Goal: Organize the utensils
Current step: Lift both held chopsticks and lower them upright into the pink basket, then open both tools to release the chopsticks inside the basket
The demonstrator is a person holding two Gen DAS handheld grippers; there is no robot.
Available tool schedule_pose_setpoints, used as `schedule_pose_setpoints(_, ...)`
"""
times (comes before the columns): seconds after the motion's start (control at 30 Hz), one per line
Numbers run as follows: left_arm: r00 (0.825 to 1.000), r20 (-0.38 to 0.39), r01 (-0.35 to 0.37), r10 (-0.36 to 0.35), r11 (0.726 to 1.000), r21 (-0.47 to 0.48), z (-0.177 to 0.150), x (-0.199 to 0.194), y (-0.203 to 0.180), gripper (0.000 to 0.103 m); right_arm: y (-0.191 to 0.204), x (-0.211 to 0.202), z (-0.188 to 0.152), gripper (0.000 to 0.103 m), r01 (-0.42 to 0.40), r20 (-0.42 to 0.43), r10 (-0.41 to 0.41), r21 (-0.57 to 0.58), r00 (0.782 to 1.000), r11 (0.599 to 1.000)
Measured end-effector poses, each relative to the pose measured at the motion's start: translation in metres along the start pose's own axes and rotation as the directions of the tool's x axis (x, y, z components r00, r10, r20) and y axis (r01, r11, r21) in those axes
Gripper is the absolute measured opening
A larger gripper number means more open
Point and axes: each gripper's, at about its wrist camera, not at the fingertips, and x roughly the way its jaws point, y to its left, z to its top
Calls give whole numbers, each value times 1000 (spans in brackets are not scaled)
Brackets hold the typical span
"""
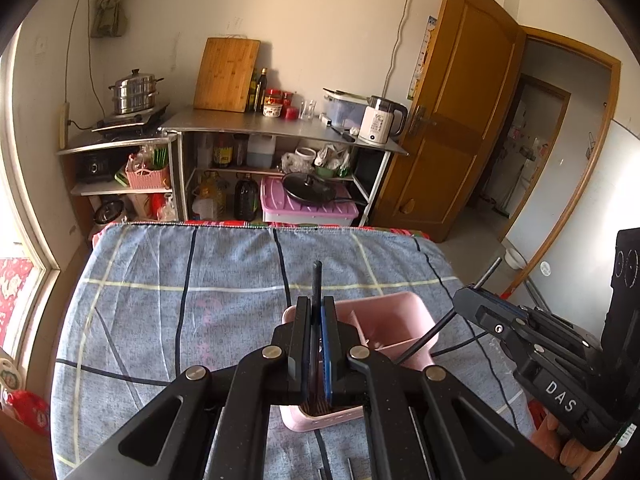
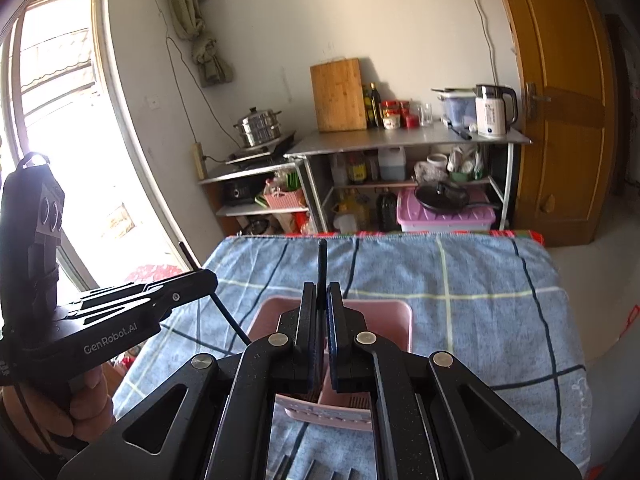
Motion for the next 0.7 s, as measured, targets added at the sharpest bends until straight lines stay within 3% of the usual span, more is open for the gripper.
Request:
schedule_pose_setpoints(0.13, 1000, 15, -3, 3, 1000, -6, -8, 2, 4, 5, -7, 3, -5, 5, 3, -18, -3, 9, 1000, 1000)
schedule_pose_setpoints(0.4, 995, 95, -14, 14, 1000, 7, -13, -28, 5, 31, -20, -20, -6, 22, 21, 24, -22, 35, 999, 999)
schedule_pose_setpoints(0.7, 987, 159, -19, 16, 1000, 17, -51, -71, 2, 33, -24, -68, -25, 23, 20, 84, -22, 29, 996, 999)
